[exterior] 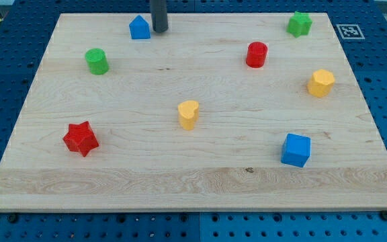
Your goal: Move the blue triangle towards the top left of the board
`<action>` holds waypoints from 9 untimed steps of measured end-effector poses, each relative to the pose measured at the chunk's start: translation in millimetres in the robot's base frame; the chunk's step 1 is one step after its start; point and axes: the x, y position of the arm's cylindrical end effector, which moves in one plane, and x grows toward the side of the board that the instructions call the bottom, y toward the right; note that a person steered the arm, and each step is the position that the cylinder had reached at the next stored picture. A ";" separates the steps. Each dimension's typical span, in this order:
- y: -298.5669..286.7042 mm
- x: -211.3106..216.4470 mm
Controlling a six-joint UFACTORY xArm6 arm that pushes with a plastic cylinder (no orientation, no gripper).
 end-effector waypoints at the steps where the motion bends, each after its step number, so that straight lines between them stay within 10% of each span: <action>1: -30.7 2.6; 9: -15.3 31.9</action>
